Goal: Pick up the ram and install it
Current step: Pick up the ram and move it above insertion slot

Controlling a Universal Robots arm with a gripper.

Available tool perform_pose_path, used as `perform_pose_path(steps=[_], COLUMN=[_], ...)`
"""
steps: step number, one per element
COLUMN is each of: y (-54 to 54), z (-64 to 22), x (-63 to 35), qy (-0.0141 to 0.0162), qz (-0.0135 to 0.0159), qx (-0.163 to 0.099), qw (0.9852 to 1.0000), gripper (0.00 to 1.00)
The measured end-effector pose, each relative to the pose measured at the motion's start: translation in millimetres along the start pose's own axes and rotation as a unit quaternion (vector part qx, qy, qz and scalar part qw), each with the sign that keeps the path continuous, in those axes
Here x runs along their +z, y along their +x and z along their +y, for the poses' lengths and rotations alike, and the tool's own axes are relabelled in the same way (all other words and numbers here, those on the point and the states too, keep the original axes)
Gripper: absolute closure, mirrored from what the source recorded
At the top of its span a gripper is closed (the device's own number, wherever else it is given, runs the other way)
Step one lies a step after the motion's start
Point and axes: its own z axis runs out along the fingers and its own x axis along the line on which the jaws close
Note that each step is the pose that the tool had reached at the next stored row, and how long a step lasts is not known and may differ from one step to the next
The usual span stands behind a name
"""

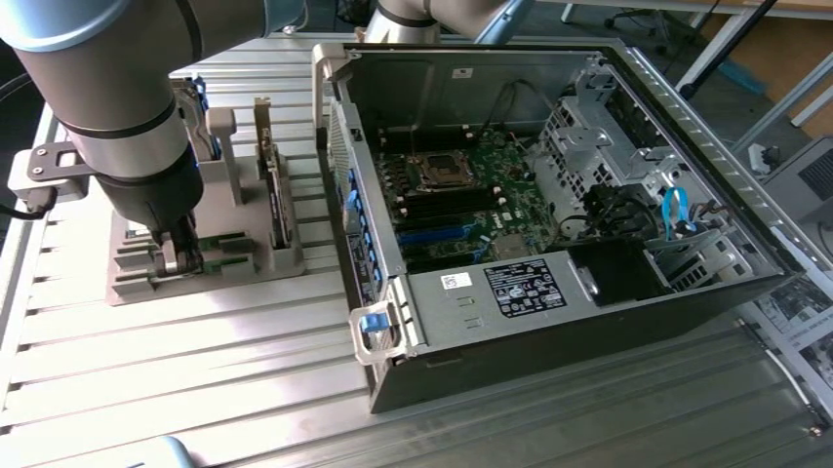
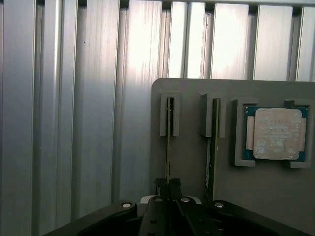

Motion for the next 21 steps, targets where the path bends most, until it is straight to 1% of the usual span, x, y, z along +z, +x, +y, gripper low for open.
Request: perform_pose_path(steps=[12,21], y=[0.0,0.1], z=[0.0,0.0], x=[0.0,-3.7], qy=[0.0001,0.0001], qz=[0.0002,0.0002], qx=[0.0,0.0], qw=[1.0,1.0], gripper=[0.87,0.87])
